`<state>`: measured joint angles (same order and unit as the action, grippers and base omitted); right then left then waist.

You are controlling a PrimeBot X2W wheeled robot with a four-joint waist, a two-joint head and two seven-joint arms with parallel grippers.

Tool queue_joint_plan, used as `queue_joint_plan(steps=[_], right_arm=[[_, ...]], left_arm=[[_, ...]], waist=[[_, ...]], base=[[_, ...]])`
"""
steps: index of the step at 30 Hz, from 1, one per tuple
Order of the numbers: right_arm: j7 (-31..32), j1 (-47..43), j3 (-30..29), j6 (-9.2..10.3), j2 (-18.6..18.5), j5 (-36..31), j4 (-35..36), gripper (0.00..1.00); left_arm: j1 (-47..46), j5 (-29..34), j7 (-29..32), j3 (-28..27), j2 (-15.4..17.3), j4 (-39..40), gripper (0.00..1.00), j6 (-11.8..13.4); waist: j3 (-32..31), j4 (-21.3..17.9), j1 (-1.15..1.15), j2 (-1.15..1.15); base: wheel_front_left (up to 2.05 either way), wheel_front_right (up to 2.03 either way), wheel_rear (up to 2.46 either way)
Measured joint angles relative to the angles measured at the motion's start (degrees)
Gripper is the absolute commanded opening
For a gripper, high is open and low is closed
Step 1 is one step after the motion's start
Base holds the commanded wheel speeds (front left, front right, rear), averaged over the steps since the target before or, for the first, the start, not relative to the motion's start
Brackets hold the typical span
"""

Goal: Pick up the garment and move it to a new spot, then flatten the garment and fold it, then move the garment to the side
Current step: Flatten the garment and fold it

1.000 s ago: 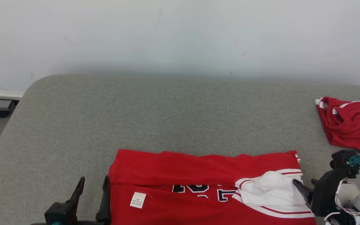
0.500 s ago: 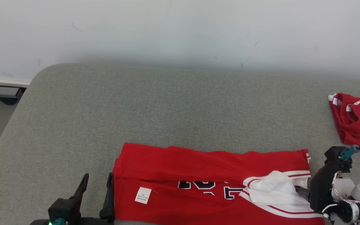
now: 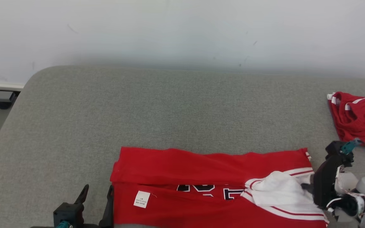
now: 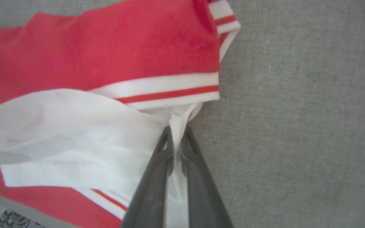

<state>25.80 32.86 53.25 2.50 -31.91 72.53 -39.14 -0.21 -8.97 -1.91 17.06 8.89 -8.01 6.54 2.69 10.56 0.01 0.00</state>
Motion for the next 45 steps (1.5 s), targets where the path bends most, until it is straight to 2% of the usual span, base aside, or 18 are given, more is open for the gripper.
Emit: queue_joint_plan(steps=[3, 9, 13, 14, 19, 24, 31, 45], right_arm=[[0.4, 0.83, -0.6, -0.52, -1.45, 0.01, -0.75, 0.0], [0.44, 1.89, -1.47, -0.79, -6.6, -0.03, -1.8, 0.0], [0.48, 1.8, -1.62, -1.15, -7.42, -0.13, -1.19, 0.0], [0.59, 1.79, -1.93, -1.6, -7.43, 0.22, -0.97, 0.0], [3.96, 0.56, -6.53, -6.6, -5.83, 10.46, 5.03, 0.0], [8.23, -0.52, -8.32, -7.55, -5.24, 16.53, 10.1, 0.0], [12.1, -0.94, -9.38, -7.44, -4.23, 21.46, 16.88, 0.0], [14.32, 0.26, -9.56, -1.31, 0.59, 24.2, 21.64, 0.0]], left_arm=[[0.04, 0.05, 0.81, -0.09, 0.18, 0.4, 1.0, 0.01], [0.27, 0.2, 1.96, -0.13, 0.14, 1.49, 1.0, 0.03], [1.42, 0.26, 2.91, -0.25, 0.14, 1.8, 1.0, 0.07], [1.42, 0.31, 2.93, -0.3, 0.13, 1.87, 1.0, 0.07], [1.98, 0.3, 3.94, -0.88, 0.19, 2.26, 1.0, 0.08], [2.38, 0.31, 4.7, -0.91, 0.24, 2.43, 1.0, 0.09], [2.37, 0.31, 5.44, -0.1, 0.11, 2.88, 1.0, 0.1], [1.99, 0.31, 7.0, 1.05, -1.41, 3.23, 1.0, 0.45]], waist=[[-0.29, -0.6, 0.0, 0.0], [-0.92, -1.74, 0.0, 0.0], [-1.28, -2.45, 0.0, 0.0], [-1.38, -2.56, 0.0, 0.0], [-2.0, -3.24, 0.0, 0.0], [-2.56, -3.58, -0.01, 0.0], [-3.07, -2.74, 0.0, 0.0], [-1.55, 1.84, 0.0, 0.0]], base=[[0.0, 0.0, 0.0], [0.0, 0.0, 0.0], [0.0, 0.0, 0.0], [0.0, 0.0, 0.0], [0.0, 0.0, 0.0], [0.0, 0.0, 0.0], [0.0, 0.0, 0.0], [0.0, 0.0, 0.0]])
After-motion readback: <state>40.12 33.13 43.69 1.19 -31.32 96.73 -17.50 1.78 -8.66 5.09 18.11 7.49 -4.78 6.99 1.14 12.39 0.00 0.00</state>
